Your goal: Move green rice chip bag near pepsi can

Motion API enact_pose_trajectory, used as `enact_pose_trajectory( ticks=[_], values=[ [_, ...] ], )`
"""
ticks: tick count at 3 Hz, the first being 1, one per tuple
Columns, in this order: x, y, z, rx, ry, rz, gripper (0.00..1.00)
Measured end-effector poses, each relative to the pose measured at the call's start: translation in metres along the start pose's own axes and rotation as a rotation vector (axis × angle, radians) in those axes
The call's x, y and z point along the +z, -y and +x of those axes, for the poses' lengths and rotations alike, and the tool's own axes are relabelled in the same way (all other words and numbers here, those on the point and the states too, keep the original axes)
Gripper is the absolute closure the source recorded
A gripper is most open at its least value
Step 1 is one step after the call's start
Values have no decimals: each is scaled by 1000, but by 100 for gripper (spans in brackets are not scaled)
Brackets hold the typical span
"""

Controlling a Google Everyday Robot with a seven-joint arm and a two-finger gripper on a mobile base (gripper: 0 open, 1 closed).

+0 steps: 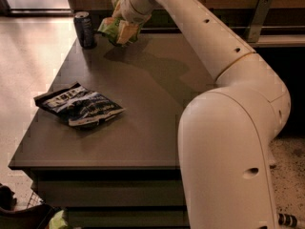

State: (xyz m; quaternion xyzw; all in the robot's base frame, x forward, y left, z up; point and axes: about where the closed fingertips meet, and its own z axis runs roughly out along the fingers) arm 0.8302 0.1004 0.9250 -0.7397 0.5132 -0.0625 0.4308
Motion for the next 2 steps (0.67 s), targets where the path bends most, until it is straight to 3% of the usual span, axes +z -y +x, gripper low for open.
enact_pose_trajectory(
  ticks=[1, 2],
  values=[
    [5, 0, -4, -1, 12, -2, 87],
    [9, -2, -5, -2, 13, -7, 64]
  ],
)
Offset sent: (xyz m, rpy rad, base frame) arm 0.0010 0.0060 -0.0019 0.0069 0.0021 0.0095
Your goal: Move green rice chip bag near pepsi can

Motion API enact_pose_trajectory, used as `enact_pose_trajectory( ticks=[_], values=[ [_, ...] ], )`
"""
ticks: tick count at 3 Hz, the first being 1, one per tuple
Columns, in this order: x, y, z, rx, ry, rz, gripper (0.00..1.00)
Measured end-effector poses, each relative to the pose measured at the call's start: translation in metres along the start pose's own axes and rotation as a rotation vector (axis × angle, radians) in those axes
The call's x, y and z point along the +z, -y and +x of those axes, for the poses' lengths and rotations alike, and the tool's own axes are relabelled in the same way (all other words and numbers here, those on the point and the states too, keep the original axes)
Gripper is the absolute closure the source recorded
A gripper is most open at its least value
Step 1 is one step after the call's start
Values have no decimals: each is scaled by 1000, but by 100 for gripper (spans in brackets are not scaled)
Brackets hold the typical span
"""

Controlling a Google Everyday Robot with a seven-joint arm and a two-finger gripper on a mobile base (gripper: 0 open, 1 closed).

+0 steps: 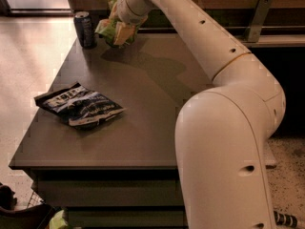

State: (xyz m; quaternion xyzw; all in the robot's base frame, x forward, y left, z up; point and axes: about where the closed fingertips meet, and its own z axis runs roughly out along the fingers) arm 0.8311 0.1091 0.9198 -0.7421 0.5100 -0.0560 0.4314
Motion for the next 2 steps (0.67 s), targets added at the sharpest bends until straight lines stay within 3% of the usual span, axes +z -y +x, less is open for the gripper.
enact_pose_trajectory(
  ticks=[2],
  values=[
    [7, -4, -2, -1, 4, -11, 17]
  ],
)
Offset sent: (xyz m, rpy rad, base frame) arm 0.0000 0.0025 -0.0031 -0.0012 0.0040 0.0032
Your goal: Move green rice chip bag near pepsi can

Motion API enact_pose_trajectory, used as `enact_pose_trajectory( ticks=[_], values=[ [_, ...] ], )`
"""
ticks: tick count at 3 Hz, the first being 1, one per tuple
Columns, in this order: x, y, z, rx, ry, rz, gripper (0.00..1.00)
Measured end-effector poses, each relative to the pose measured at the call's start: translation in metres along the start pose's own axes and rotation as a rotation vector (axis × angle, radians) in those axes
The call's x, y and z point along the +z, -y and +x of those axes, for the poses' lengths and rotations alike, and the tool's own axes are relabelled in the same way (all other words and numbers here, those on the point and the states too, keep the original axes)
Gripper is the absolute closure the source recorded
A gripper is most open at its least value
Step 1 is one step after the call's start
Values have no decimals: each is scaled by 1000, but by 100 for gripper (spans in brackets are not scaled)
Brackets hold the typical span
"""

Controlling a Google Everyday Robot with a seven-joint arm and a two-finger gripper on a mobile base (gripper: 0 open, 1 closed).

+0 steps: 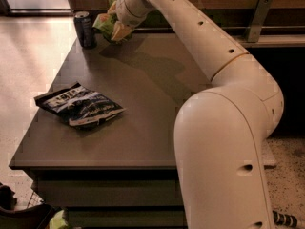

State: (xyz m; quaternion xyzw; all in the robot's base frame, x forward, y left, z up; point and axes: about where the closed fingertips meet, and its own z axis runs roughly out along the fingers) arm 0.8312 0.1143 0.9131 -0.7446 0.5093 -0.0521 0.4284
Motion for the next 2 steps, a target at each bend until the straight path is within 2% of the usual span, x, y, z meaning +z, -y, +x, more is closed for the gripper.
enact_pose_trajectory(
  ticks=[1, 2],
  values=[
    [4, -2, -1, 0, 2, -6, 0],
    [4, -2, -1, 0, 2, -6, 0]
  ],
)
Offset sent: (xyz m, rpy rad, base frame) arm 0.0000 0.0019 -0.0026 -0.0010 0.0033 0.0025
